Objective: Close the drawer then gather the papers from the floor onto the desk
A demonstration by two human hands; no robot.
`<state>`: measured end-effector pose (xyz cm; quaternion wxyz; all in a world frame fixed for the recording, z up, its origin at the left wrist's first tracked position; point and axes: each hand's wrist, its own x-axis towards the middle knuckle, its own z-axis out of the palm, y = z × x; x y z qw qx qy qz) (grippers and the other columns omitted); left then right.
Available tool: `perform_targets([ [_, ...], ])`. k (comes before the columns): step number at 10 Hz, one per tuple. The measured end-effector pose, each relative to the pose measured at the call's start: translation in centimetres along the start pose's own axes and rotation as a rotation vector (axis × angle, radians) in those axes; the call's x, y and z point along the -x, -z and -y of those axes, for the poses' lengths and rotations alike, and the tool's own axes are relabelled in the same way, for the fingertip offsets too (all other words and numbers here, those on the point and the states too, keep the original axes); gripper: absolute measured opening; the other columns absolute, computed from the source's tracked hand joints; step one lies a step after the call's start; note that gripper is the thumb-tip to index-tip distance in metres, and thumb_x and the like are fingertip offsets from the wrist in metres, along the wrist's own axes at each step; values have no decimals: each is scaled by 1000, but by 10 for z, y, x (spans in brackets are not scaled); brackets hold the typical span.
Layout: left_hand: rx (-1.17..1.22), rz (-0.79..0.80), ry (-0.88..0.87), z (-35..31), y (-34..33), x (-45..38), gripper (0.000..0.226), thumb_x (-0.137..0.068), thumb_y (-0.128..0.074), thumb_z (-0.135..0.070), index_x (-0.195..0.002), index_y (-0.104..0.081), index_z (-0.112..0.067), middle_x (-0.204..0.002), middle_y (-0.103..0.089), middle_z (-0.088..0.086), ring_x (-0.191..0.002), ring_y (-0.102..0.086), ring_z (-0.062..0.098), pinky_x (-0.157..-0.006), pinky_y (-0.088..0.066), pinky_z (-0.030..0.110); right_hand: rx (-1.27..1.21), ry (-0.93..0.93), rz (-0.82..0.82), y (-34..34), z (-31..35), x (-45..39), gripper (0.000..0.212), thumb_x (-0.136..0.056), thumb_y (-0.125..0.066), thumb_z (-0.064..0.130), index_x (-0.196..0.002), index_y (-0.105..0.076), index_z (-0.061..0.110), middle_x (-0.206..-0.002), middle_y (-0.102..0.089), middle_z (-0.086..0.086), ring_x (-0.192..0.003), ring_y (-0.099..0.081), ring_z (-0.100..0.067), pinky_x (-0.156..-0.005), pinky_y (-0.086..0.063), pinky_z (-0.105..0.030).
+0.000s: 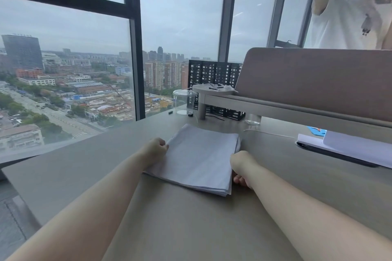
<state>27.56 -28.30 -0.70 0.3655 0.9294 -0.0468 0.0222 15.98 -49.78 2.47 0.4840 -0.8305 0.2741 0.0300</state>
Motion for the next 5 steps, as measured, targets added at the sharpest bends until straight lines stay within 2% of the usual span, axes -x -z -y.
perform_targets([
  [1, 26, -23, -6, 5, 3, 6, 31, -89, -47, -14, -59, -45, -11, -67, -38, 5, -74, -37, 19, -61, -24, 29, 157, 53, -13, 0, -1, 8, 25, -91, -33, 4, -73, -49, 2, -58, -45, -11, -41, -41, -20, -35, -28, -16],
  [2, 37, -60, 0, 8, 3, 13, 32, -90, -47, -13, -57, -44, -15, -61, -43, 4, -76, -45, 24, -63, -30, 31, 291, 82, -28, -3, -2, 12, 38, -90, -33, 2, -54, -45, 2, -52, -49, -12, -39, -41, -20, -42, -29, -22],
  [3, 68, -95, 21, 11, 2, 15, 28, -91, -50, -15, -104, -65, 4, -110, -65, 22, -110, -57, 35, -90, -41, 33, 257, 88, -39, -3, -2, 15, 36, -88, -34, 2, -54, -47, 2, -52, -52, -12, -38, -42, -20, -40, -29, -20],
  [4, 27, -129, 9, 12, 3, 21, 33, -92, -49, -18, -113, -62, 4, -122, -63, 23, -116, -55, 34, -93, -41, 32, 263, 78, -1, 1, -3, 16, 34, -89, -34, 1, -58, -48, 1, -53, -54, -13, -38, -42, -20, -32, -28, -14],
  [5, 1, -176, -3, 12, 2, 25, 35, -93, -46, -22, -119, -63, -6, -128, -63, 16, -120, -55, 31, -95, -41, 32, 202, 138, -23, 19, -6, 24, 30, -90, -35, 5, -67, -53, 0, -58, -61, -14, -40, -45, -20, -37, -30, -17],
])
